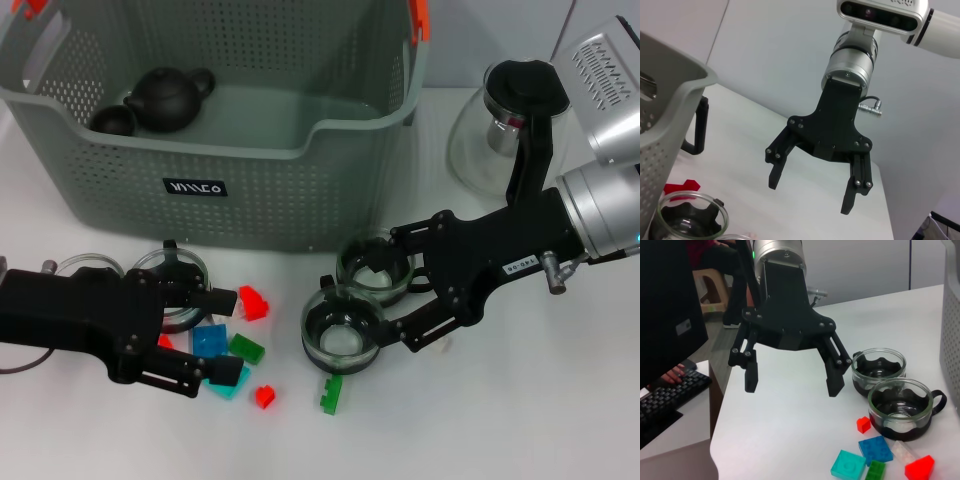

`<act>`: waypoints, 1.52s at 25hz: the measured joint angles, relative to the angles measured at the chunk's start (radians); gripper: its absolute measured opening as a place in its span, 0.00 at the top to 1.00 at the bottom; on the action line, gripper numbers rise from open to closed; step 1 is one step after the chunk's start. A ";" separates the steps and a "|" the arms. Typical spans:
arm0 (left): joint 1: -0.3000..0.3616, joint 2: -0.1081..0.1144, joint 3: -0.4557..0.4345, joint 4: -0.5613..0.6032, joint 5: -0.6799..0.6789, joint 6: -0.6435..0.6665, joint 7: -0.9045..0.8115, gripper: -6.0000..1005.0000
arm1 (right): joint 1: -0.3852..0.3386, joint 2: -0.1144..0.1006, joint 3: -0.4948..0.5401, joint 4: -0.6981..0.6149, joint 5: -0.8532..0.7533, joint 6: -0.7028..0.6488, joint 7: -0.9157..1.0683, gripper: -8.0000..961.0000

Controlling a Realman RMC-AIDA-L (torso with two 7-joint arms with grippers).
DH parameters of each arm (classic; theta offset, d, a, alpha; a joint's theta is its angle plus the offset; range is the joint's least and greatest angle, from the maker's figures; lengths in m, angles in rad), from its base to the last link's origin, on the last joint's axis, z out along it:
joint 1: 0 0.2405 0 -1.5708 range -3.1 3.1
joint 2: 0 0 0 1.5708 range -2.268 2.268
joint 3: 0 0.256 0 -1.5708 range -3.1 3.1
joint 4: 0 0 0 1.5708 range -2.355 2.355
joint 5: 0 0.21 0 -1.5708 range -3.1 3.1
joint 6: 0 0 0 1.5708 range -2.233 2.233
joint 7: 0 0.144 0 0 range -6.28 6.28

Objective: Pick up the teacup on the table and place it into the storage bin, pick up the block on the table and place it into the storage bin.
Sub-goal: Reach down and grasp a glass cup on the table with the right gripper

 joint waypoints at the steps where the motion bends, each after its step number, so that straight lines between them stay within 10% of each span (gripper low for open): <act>1: 0.000 0.001 0.000 0.000 0.000 0.001 0.000 0.07 | 0.000 0.000 0.000 0.000 0.000 -0.001 0.001 0.02; 23: 0.018 0.015 -0.017 0.009 0.028 -0.002 0.019 0.07 | 0.074 -0.002 -0.093 -0.004 -0.091 -0.005 0.082 0.02; 38: 0.038 0.000 -0.067 0.072 0.017 -0.032 0.027 0.08 | 0.227 0.006 -0.383 -0.005 -0.198 0.023 0.188 0.02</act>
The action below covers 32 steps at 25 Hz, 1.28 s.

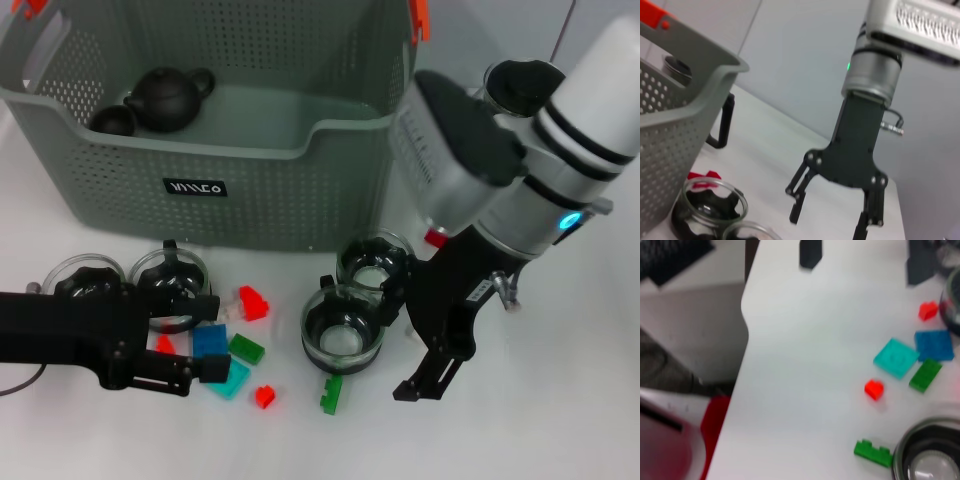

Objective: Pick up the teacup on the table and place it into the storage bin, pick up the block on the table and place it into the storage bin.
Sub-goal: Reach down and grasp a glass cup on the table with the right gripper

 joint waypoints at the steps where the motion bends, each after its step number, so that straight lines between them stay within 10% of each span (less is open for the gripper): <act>1: 0.000 0.000 -0.011 0.007 0.000 0.002 0.003 0.08 | 0.006 0.000 -0.019 0.000 -0.003 0.008 0.000 0.02; 32: 0.025 -0.008 -0.066 0.039 -0.004 0.007 0.022 0.08 | 0.065 0.021 -0.541 -0.025 0.046 0.333 -0.013 0.02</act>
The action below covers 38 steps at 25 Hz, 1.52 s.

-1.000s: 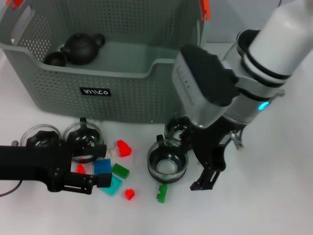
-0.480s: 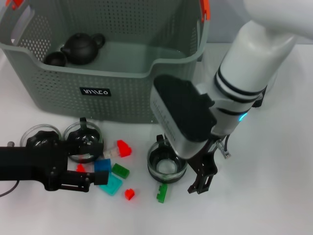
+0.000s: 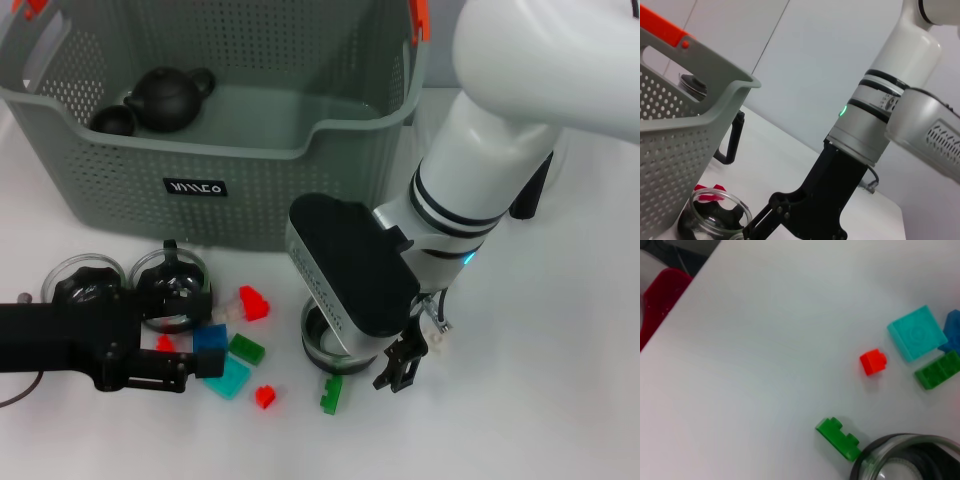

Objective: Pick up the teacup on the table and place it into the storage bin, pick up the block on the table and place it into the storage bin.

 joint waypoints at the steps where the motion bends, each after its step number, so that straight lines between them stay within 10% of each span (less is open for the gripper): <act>1: 0.000 0.000 0.000 0.000 0.000 0.000 0.000 0.08 | -0.002 0.000 -0.006 0.000 0.000 0.007 0.001 0.03; 14: 0.001 0.000 -0.001 0.002 0.000 -0.009 0.001 0.08 | -0.009 0.000 -0.017 0.024 0.020 0.044 0.012 0.09; 30: 0.014 0.000 -0.015 0.002 0.001 -0.007 0.022 0.08 | -0.021 -0.007 -0.016 0.021 0.048 0.038 0.009 0.78; 38: 0.020 0.003 -0.015 0.002 0.000 0.001 0.023 0.09 | -0.024 -0.008 -0.007 0.005 0.053 0.009 0.021 0.94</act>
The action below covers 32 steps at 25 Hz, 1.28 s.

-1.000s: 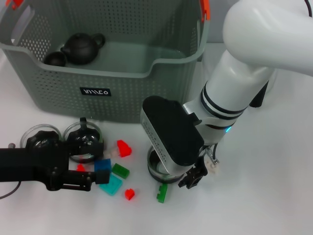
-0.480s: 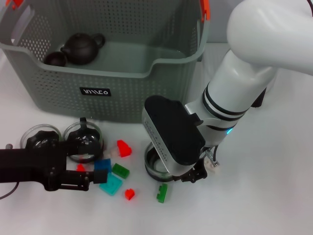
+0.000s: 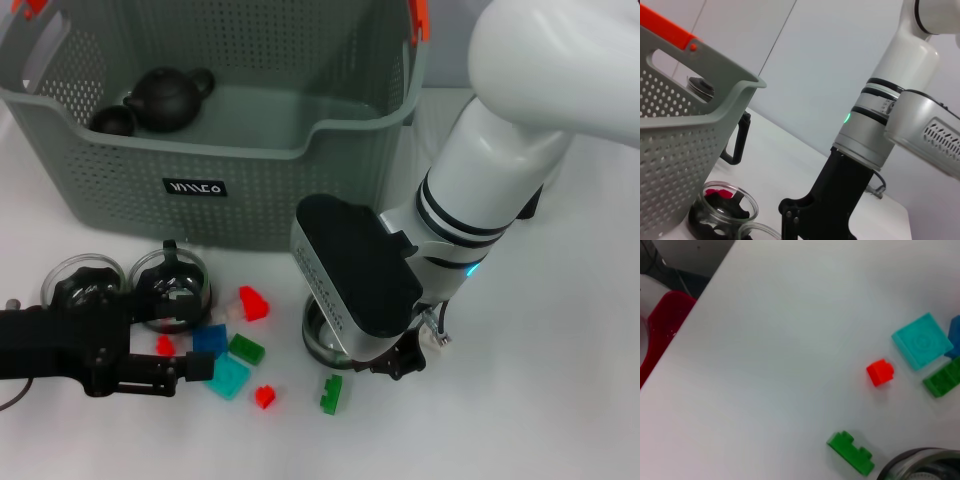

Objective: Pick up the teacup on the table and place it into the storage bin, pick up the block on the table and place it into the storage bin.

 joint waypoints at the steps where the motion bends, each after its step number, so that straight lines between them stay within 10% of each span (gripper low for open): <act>1: 0.001 0.000 0.000 0.000 0.000 0.000 0.000 0.09 | -0.004 -0.001 0.001 -0.012 0.003 -0.005 0.002 0.94; 11: 0.006 0.009 -0.019 0.000 0.000 0.024 0.000 0.09 | -0.060 -0.009 0.171 -0.299 0.024 -0.219 0.080 0.94; 20: 0.014 0.018 -0.056 -0.001 0.002 0.046 0.008 0.09 | 0.014 -0.013 0.562 -0.506 0.048 -0.370 0.143 0.94; 32: 0.005 0.011 -0.047 -0.002 0.008 0.036 0.040 0.09 | 0.138 -0.057 0.803 -0.167 -0.062 -0.042 0.152 0.94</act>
